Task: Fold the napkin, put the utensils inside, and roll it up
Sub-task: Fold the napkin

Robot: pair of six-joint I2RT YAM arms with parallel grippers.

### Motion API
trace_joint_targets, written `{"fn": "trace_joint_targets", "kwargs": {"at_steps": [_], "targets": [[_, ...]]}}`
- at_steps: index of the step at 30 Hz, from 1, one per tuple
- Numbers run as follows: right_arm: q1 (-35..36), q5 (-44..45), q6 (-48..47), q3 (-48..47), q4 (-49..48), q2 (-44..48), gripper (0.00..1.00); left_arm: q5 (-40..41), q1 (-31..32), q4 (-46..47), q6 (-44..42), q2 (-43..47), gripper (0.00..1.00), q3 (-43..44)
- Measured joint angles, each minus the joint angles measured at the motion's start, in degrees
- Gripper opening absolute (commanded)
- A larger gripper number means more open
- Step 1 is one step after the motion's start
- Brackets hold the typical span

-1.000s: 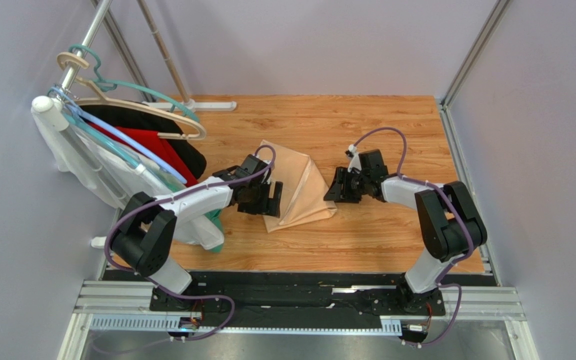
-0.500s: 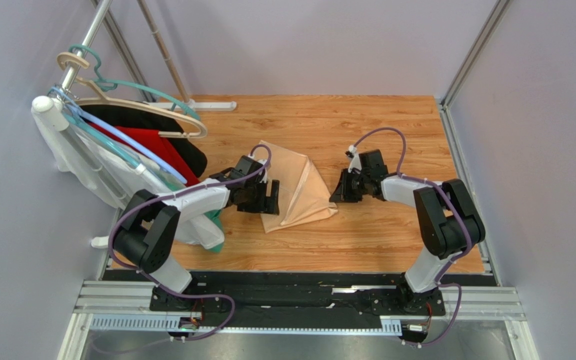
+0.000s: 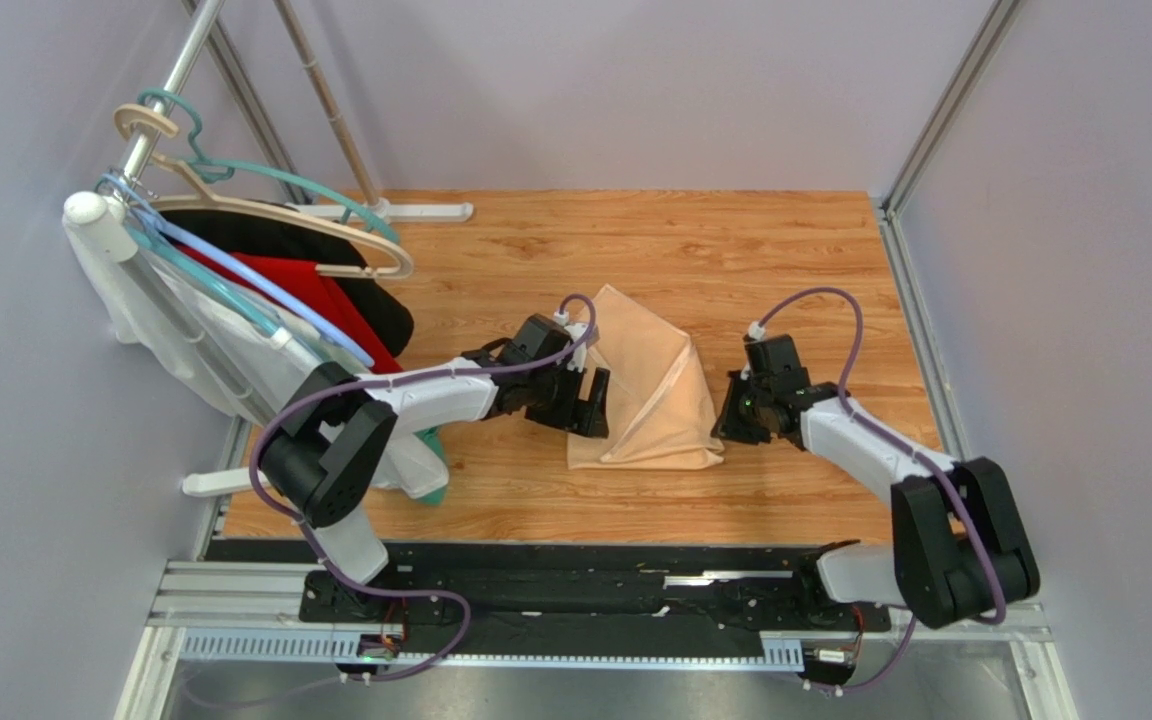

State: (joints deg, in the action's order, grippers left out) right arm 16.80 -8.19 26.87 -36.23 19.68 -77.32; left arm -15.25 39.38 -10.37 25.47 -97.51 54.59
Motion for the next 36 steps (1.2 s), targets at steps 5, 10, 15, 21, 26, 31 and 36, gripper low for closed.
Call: {"fn": "trace_joint_targets", "kwargs": {"at_steps": [5,10,15,21,26,31,36], "targets": [[0.0,4.5,1.7,1.1,5.9,7.1,0.43,1.2,0.9,0.0,0.0,0.6,0.88,0.5],[0.0,5.4,1.9,1.2,9.7,10.1,0.56,5.9,0.6,-3.6,-0.9,5.5,0.88,0.6],[0.2,4.7,1.7,1.2,11.4,15.4,0.54,7.4,2.0,-5.4,-1.4,11.1,0.86,0.6],[11.5,5.0,1.1,0.3,11.0,18.9,0.51,9.0,3.1,-5.4,0.0,11.7,0.8,-0.3],[25.2,5.7,0.9,-2.3,5.9,14.7,0.51,9.8,1.3,-5.0,1.2,10.6,0.78,-0.9],[33.5,10.2,0.4,-6.2,0.8,3.7,0.48,9.7,-1.6,-4.4,2.6,10.6,0.78,-4.3],[37.4,14.5,-0.4,-9.3,-1.2,-3.6,0.46,9.5,-3.2,-4.9,2.9,12.2,0.79,-7.5]]}}
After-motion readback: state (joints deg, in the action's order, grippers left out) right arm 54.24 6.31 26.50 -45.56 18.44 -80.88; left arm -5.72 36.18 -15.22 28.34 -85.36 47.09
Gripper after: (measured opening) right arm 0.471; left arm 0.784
